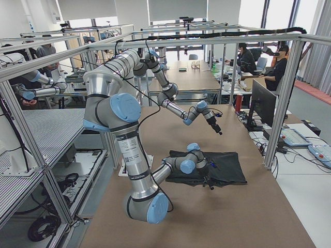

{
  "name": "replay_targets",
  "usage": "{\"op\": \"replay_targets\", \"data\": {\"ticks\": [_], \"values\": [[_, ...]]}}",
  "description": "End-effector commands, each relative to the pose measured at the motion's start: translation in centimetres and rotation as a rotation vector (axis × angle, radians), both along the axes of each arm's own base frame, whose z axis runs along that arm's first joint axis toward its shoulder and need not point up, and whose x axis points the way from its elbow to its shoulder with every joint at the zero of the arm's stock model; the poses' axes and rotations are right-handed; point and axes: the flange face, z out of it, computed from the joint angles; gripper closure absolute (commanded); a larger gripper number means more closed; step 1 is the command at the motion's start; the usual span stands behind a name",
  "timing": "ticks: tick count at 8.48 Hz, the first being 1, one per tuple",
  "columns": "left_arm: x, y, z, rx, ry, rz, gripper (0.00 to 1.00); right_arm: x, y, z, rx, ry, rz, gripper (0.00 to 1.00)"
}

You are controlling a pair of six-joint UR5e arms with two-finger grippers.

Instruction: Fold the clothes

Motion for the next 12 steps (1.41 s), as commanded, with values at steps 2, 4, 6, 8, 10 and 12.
{"op": "replay_targets", "data": {"ticks": [2, 4, 6, 8, 10, 12], "values": [[0.0, 0.1, 0.0, 0.000, 0.000, 0.000, 0.05, -0.3, 2.3, -4.3, -0.045, -0.096, 0.037, 0.06], [0.0, 0.1, -0.1, 0.001, 0.001, 0.000, 0.05, -4.1, 4.8, -6.1, -0.065, -0.126, 0.047, 0.06], [0.0, 0.1, 0.1, -0.001, -0.001, 0.002, 0.05, -6.2, 6.2, -5.9, -0.059, -0.113, 0.066, 0.06], [0.1, 0.1, 0.0, 0.000, 0.000, 0.003, 0.05, -7.0, 6.7, -5.7, -0.068, -0.112, 0.066, 0.06], [0.3, 0.1, 0.1, 0.000, -0.001, 0.005, 0.05, -7.5, 6.1, -4.6, -0.055, -0.087, 0.090, 0.06], [1.0, 0.4, 0.2, -0.001, -0.005, 0.015, 0.05, -7.9, 5.9, -3.6, -0.057, -0.063, 0.085, 0.06]]}}
